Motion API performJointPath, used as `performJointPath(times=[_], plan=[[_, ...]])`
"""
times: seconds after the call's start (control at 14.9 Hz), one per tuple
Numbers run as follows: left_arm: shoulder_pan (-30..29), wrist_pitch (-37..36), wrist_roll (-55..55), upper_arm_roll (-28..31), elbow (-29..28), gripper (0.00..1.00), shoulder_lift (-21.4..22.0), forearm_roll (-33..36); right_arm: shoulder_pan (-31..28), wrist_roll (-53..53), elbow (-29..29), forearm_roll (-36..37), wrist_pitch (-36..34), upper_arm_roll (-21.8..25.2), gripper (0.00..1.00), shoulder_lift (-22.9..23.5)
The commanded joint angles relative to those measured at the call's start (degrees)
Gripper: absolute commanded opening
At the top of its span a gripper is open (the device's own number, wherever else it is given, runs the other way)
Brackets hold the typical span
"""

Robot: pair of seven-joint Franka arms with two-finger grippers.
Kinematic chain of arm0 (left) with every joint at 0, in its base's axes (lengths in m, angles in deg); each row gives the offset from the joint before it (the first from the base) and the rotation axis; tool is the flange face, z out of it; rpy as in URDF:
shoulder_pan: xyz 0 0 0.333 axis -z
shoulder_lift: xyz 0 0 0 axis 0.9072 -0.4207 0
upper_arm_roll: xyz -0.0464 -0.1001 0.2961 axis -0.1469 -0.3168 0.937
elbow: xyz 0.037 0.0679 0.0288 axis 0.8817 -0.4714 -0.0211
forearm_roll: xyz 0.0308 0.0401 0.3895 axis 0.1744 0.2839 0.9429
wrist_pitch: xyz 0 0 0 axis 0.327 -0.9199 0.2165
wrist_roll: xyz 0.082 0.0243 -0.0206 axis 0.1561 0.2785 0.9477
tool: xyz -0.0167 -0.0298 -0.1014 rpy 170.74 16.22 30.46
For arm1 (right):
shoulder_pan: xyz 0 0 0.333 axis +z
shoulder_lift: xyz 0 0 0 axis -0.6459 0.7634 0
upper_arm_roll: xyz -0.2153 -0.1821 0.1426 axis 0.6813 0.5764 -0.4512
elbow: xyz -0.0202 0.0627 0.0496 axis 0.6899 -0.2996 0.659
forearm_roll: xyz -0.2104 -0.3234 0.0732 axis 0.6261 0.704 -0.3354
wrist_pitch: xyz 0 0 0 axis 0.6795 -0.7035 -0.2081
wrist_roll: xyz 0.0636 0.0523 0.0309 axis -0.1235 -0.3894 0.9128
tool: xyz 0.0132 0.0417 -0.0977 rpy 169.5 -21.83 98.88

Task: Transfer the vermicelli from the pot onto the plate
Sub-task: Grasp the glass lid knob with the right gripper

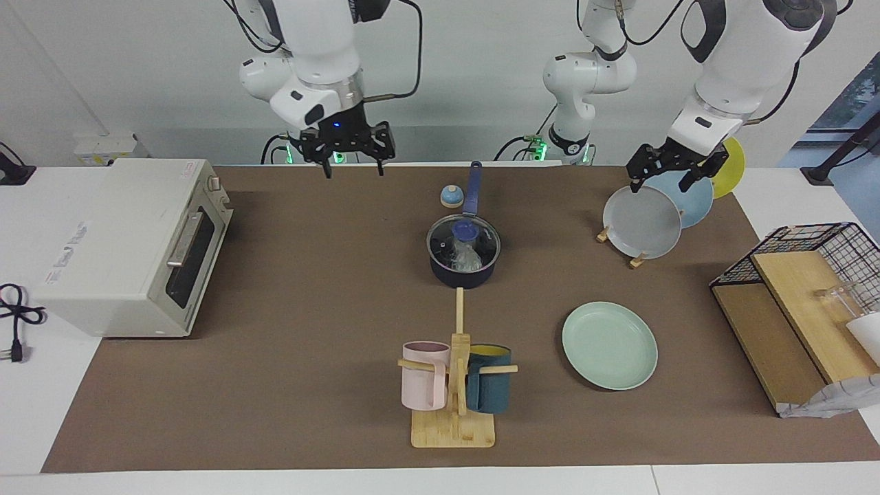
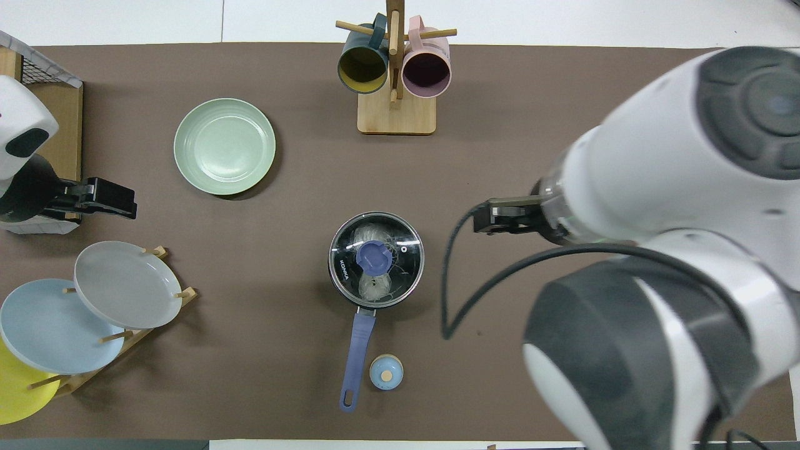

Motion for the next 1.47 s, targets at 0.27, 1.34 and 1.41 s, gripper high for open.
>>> performJointPath(times=[0.27,1.34,1.41], plan=[[-0.92,-0.16,0.07,-0.44,-0.66,1.0,1.06,-0.88,12.6,-15.85,6.79,0.96,10.27,-0.1,1.0,13.61],[-0.92,-0.16,0.07,-0.44,-0.66,1.0,1.06,-0.88,16.47,-16.46,-9.56,5.89,26.1,-0.45,0.91,14.23],[-0.92,-0.16,0.07,-0.44,-0.66,1.0,1.06,-0.88,16.47,-16.38,-9.56,5.89,26.1,-0.45,0.89,14.23]])
